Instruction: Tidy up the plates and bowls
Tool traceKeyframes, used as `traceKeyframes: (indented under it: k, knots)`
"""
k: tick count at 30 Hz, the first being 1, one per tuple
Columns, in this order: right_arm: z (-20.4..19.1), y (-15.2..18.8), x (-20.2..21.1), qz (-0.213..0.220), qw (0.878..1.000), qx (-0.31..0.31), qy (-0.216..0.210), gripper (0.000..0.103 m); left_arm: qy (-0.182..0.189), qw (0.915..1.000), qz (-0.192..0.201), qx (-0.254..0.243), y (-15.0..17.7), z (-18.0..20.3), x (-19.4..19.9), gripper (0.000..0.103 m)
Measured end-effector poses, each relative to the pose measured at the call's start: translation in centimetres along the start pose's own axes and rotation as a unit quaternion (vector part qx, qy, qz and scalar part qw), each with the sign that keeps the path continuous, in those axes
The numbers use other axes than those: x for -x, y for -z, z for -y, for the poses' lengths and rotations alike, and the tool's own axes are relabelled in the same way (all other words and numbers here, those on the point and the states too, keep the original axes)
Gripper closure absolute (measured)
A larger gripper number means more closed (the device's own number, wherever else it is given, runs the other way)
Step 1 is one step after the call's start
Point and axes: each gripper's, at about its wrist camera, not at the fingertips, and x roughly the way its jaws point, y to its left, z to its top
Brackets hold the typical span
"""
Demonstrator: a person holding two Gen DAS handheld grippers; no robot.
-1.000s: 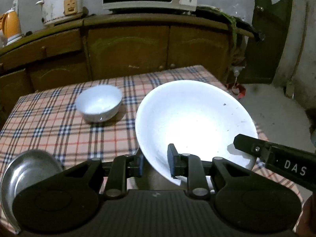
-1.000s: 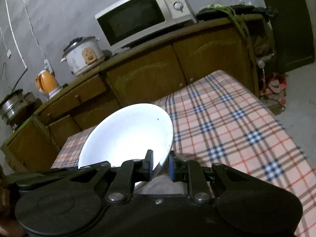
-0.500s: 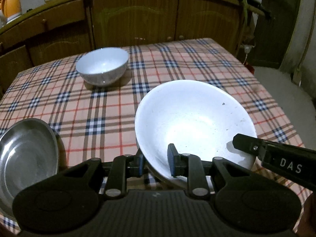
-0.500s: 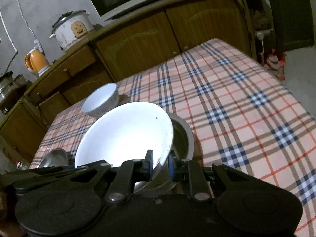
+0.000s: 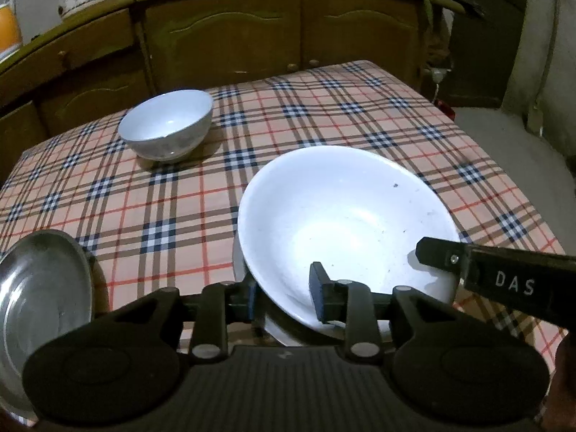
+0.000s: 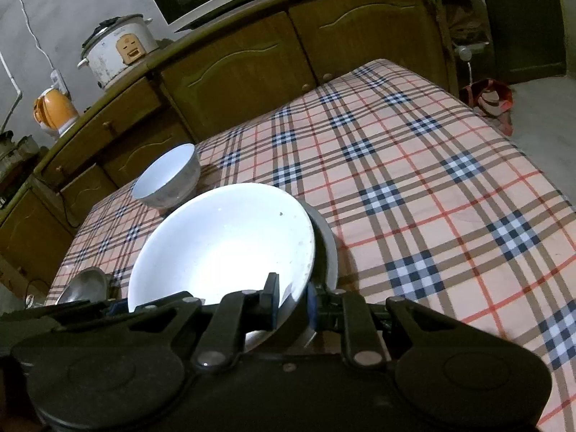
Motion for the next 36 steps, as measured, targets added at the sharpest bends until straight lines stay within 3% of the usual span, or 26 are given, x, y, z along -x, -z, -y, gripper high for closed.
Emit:
traceKeyframes:
  k: [6,9,19,25,28,34,36]
  knots:
    - [0.1,0.0,0.2,0.001,1.000,-0.005,-0.007,0.082,0.006,1.0000,-0.002,-0.005,0.3,0.3,-0.2,0.065]
    - [0.5,-0.1,0.2,0.002,1.000,-0.013,-0.014,0.082,0.027,0.9996,-0.002,0.011,0.4,-0.2,-0.5,0.058]
    - [0.5,-0.6,0.2,0.002,1.000,-0.010,-0.013,0.082,0.080,0.9961,-0.017,0.034,0.1,-1.7,-0.3,0.053]
    - [0.3,-0.7,0.0,-0.003,1.000,0.001,-0.008,0.082,0.071,0.9969,-0.011,0.031,-0.2,-2.1,0.0,0.052]
    - [0.0,-0.8,-0.1,-0.003,1.000,0.012,-0.001,0.083,0.040,0.9985,0.009,0.035,-0.6,-2.6,0.9,0.036]
    - [-1.2,-0.9,-0.5,-0.011,0.999,0.043,0.018,0.082,0.023,0.9981,0.021,0.052,-1.1,-4.1,1.6,0.036]
    - [-2.0,-0.9,-0.6,-0.015,0.997,0.068,0.027,0.075,0.020,0.9977,0.023,0.061,-0.9,-4.5,1.7,0.036]
